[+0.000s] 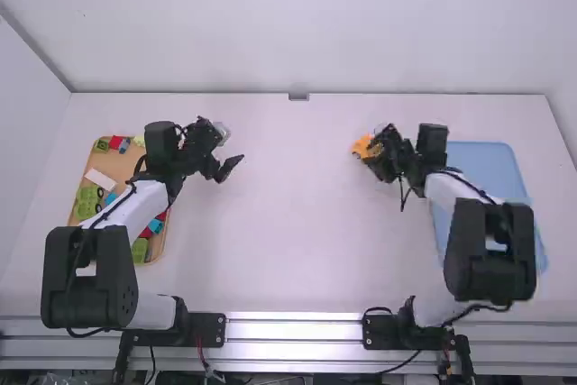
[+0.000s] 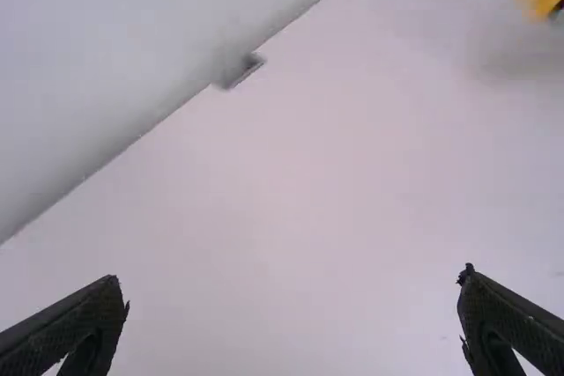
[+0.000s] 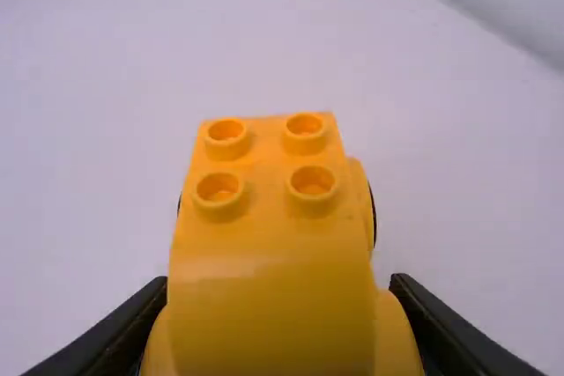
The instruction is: Assemble lego blocks to make yellow taxi
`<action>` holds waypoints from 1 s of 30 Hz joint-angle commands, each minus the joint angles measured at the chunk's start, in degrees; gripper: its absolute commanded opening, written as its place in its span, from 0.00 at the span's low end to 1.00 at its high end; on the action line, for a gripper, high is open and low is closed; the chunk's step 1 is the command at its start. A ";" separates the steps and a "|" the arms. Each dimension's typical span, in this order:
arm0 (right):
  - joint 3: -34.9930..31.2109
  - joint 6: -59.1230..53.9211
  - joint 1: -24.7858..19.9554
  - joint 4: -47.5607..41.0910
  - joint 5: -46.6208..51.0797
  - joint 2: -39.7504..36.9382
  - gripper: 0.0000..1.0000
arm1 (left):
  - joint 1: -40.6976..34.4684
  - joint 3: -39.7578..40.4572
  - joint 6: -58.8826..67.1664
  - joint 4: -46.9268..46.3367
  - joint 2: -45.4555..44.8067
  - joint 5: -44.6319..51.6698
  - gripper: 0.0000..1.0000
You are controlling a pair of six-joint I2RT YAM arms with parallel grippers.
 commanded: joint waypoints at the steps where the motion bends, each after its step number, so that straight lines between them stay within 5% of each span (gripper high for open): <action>1: 0.07 6.21 -5.66 -0.33 14.23 -2.60 0.51 | -0.15 0.72 -5.77 -0.02 -0.81 -12.00 0.99; 9: 0.04 19.15 -22.14 0.68 15.63 1.07 0.54 | -0.61 0.72 -9.11 -0.52 -0.81 -16.22 0.99; 15: 0.04 20.31 -28.65 1.99 15.61 6.73 0.58 | -0.48 0.72 -30.84 0.02 -0.81 -28.98 0.99; 19: 0.04 22.47 -30.58 1.84 16.15 9.16 0.58 | -0.63 0.74 -33.70 -0.42 -0.90 -33.64 0.99; 24: 0.20 22.84 -30.97 0.17 16.48 9.46 0.85 | -0.98 0.74 -33.68 -1.73 -1.75 -30.69 0.99; 25: 0.22 22.86 -30.97 -0.42 17.42 9.03 0.96 | -0.96 0.74 -33.64 -2.93 -2.64 -30.75 0.99; 30: 0.15 22.86 -28.39 -7.54 25.29 2.99 0.99 | -0.98 1.66 -32.83 -8.83 -7.96 -30.01 0.99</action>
